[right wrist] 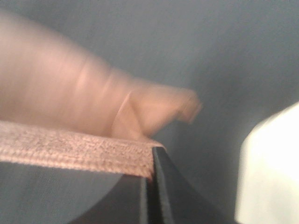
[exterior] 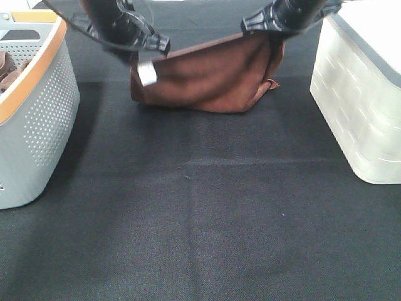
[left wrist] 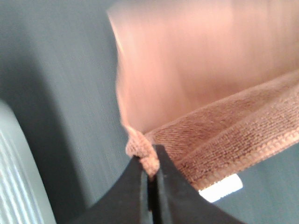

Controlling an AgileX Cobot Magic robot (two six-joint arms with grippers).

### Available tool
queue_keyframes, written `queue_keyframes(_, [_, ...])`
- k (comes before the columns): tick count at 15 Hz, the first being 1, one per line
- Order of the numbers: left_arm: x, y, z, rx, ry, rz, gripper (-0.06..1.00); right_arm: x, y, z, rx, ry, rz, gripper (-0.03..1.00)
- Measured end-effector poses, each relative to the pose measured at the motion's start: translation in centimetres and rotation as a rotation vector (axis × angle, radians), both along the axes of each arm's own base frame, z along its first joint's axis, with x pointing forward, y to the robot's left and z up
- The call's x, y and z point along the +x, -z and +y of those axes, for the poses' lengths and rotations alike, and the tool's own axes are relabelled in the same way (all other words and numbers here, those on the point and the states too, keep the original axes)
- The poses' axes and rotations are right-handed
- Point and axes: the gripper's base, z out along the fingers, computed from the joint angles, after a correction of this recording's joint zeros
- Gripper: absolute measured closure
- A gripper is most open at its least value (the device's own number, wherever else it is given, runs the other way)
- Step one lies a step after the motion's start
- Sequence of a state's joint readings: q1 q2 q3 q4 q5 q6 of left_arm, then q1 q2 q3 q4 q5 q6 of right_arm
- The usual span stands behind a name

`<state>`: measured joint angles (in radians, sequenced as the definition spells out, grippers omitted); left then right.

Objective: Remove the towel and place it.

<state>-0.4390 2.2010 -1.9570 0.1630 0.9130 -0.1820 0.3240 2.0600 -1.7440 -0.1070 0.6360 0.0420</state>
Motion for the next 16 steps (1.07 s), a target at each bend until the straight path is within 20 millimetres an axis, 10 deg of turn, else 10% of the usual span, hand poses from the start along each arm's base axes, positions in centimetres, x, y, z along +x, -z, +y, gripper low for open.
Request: queue_keyframes(16, [-5.8, 8.6, 0.2, 0.004, 0.04, 0.595, 0.94, -5.0, 2.7, 0.2, 0.025, -0.016, 0.567, 0.97])
